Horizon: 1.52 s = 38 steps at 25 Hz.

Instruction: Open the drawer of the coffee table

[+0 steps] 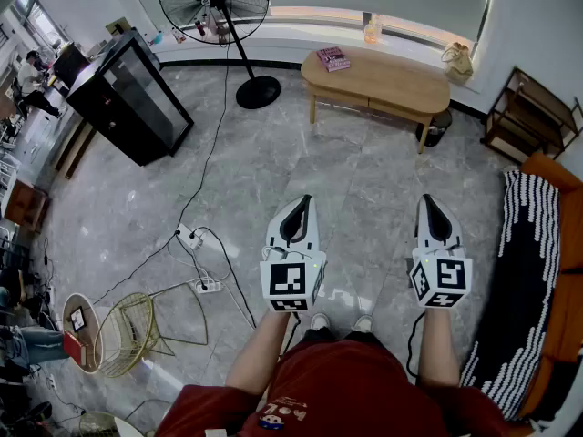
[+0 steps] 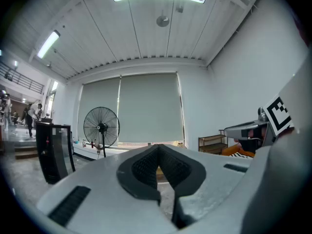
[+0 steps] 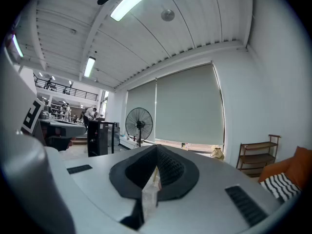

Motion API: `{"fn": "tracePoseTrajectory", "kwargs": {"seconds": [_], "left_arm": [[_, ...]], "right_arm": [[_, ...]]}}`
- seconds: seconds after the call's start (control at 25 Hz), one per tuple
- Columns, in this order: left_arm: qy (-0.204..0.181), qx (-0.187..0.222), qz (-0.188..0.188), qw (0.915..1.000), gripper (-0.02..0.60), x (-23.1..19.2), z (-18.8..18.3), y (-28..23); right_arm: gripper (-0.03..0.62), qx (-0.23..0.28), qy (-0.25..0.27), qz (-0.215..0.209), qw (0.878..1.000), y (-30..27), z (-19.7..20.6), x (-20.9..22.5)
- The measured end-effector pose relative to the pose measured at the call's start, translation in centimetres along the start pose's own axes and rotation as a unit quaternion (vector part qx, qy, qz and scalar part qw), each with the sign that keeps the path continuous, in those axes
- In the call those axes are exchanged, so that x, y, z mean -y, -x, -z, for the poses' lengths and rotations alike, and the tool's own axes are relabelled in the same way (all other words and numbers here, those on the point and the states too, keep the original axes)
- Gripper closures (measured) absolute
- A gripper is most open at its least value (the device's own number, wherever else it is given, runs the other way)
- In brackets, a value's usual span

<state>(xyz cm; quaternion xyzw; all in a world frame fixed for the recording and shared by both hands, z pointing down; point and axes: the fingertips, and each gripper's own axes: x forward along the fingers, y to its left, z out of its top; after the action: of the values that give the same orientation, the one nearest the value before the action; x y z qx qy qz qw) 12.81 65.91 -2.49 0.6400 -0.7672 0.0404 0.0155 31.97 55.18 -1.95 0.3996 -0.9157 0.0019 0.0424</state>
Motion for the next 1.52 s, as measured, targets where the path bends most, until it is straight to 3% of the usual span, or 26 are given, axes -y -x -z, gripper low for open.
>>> {"fn": "tracePoseTrajectory", "kwargs": {"seconds": [0.64,0.84,1.12,1.52], "left_arm": [[-0.023,0.0,0.013,0.9997,0.575,10.6,-1.3,-0.8],[-0.03,0.002,0.017,0.9994,0.575,13.8,-1.3,-1.7],[-0.028,0.003,0.014,0.9995,0.575,15.3,-1.2,-3.1],[-0.012,0.004,0.011,0.9999,0.575,13.6,-0.4,-7.6]], "right_arm": [[0.597,0.006,0.008,0.01,1.0,4.9,0.5,8.2],[0.597,0.008,0.006,-0.005,1.0,5.7,1.0,10.6],[0.597,0.011,-0.002,-0.008,1.0,5.2,1.2,12.9],[0.597,0.0,0.011,-0.009,1.0,0.7,1.8,13.8]]}}
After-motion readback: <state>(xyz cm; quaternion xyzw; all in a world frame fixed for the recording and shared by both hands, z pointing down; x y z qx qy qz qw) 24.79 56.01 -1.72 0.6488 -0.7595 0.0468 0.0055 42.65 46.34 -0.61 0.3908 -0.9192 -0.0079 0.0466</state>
